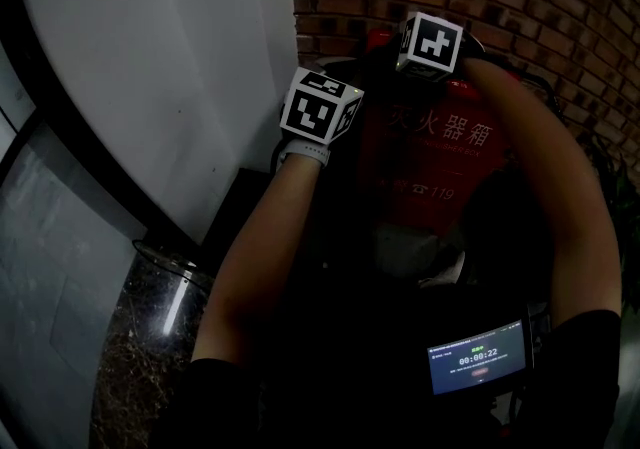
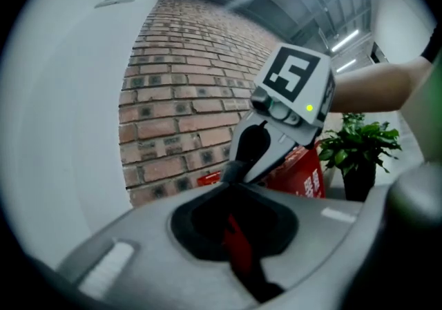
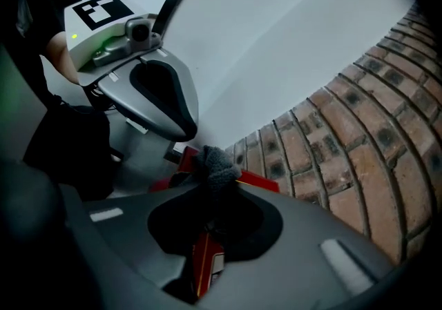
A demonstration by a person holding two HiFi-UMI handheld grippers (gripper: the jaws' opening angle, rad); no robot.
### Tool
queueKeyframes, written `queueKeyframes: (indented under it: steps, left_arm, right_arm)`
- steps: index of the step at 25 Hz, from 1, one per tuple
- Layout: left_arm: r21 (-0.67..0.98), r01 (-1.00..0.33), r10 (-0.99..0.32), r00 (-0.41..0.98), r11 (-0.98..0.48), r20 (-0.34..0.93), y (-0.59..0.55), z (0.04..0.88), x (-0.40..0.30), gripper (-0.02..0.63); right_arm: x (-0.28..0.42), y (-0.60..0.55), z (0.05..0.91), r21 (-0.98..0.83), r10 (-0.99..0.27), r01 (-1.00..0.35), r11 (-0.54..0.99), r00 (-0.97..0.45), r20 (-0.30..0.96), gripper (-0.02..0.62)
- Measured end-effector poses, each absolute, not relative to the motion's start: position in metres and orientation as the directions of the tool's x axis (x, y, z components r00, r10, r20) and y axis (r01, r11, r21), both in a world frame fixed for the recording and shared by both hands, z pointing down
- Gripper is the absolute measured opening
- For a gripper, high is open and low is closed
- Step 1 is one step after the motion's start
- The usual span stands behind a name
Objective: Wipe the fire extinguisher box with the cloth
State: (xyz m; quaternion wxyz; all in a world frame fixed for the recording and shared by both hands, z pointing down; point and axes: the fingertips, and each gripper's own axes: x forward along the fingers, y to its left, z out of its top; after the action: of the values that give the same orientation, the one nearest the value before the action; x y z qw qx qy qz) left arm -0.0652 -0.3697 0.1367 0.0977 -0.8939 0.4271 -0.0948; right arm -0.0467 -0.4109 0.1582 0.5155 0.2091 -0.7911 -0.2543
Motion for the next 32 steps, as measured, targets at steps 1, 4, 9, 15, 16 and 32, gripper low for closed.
queueKeyframes:
  steps: [1,4,9,15,16,32]
  left_arm:
    - [-0.257,-0.746,-0.783,0.616,-0.615,0.087,-0.367,0.136,-0.065,0.003]
    - [-0.261,-0.746,-0.785,0.613,-0.612,0.087,-0.361,0.134,-0.064,0.003]
    - [-0.274,-0.74,-0.781,0.62,-0.614,0.078,-0.357,0.124,-0.057,0.003]
    - [-0.298,-0.734,-0.778,0.625,-0.611,0.055,-0.368,0.096,-0.046,0.003]
    - [-0.321,-0.731,-0.783,0.619,-0.602,0.059,-0.371,0.094,-0.044,0.003]
    - [-0.411,-0.675,-0.776,0.613,-0.613,0.149,-0.431,0.102,-0.008,0.003]
  right_arm:
    - [-0.048,-0.404,0.158,0.615,-0.588,-0.061,0.786,-0.384,0.712,0.04]
    - [-0.05,-0.386,0.158,0.601,-0.565,-0.04,0.798,-0.396,0.724,0.04]
    - [-0.035,-0.388,0.139,0.649,-0.613,-0.05,0.759,-0.387,0.688,0.041]
    - [0.004,-0.43,0.094,0.7,-0.7,-0.16,0.696,-0.365,0.614,0.041]
    - [0.014,-0.439,0.091,0.713,-0.719,-0.17,0.681,-0.344,0.605,0.041]
    - [0.059,-0.538,0.151,0.766,-0.776,-0.133,0.629,-0.16,0.61,0.038]
